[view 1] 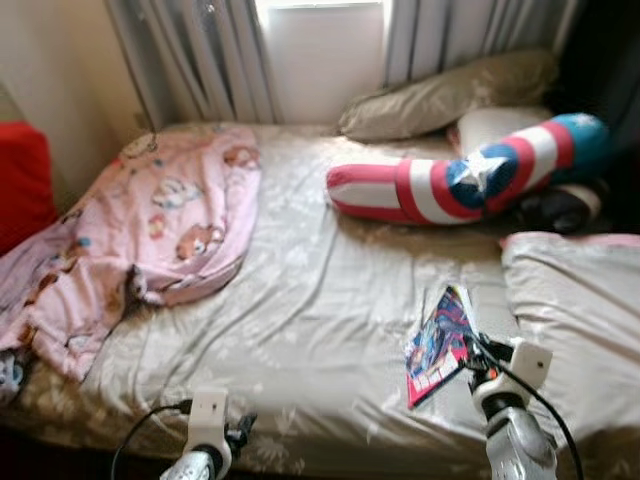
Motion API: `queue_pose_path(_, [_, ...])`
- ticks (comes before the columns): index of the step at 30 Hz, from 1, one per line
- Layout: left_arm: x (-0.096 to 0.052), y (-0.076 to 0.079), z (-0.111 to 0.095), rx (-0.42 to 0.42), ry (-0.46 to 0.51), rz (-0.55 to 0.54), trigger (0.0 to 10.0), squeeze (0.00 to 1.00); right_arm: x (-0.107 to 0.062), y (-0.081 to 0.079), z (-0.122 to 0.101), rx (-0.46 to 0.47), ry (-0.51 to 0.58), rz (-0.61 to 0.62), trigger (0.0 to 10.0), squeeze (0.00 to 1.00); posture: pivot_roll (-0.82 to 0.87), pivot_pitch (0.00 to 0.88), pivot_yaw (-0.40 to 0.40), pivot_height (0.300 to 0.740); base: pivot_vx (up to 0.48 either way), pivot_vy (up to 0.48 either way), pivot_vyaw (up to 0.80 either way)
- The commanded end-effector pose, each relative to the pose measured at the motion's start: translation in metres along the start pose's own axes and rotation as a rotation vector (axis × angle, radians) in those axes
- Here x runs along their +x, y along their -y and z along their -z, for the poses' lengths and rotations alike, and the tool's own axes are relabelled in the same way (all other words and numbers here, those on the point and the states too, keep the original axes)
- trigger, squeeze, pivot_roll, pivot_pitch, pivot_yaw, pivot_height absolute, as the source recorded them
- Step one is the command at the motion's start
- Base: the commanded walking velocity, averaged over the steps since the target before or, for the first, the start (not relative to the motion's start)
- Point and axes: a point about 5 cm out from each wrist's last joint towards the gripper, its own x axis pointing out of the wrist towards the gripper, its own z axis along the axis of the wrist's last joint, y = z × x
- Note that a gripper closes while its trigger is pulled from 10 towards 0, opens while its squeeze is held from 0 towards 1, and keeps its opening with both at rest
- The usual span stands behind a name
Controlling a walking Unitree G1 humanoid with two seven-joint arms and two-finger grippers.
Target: Clean up the room
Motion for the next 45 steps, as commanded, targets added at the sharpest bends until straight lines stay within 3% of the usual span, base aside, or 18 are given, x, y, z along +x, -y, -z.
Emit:
queue_pose_path(1, [-0.0017, -0.003, 0.0032, 0.001, -0.012, -0.002, 10.0, 0.0, 0.0035, 0.0006, -0.0068, -0.007, 0.028, 0.01, 10.0, 0.0, -0.01, 0.0, 0.002, 0.74, 0.0, 0.0, 0.0])
queue_pose_path(8, [-0.002, -0.0024, 0.0045, 0.001, -0.018, 0.0, 10.0, 0.0, 0.0028, 0.0025, -0.0052, -0.019, 0.025, 0.016, 10.0, 0.0, -0.01, 0.0, 0.003, 0.74, 0.237, 0.0, -0.74])
queue_pose_path(18, [-0.0031, -0.0024, 0.006, 0.003, -0.016, 0.0, 10.0, 0.0, 0.0014, 0.002, -0.0044, -0.027, 0.037, 0.033, 10.0, 0.0, 0.0, 0.0, 0.003, 0.74, 0.286, 0.0, 0.0])
queue_pose_path(38, [-0.0019, 0.0002, 0.0007, 0.01, 0.019, 0.012, 10.0, 0.0, 0.0022, 0.0039, -0.0015, -0.021, 0.021, 0.051, 10.0, 0.0, 0.01, 0.011, -0.005, 0.74, 0.0, 0.0, 0.0])
queue_pose_path(45, [-0.0023, 0.0003, 0.0014, 0.013, 0.019, 0.013, 10.0, 0.0, 0.0023, 0.0024, -0.0014, -0.014, 0.035, 0.044, 10.0, 0.0, 0.01, 0.017, -0.003, 0.74, 0.0, -0.43, -0.31])
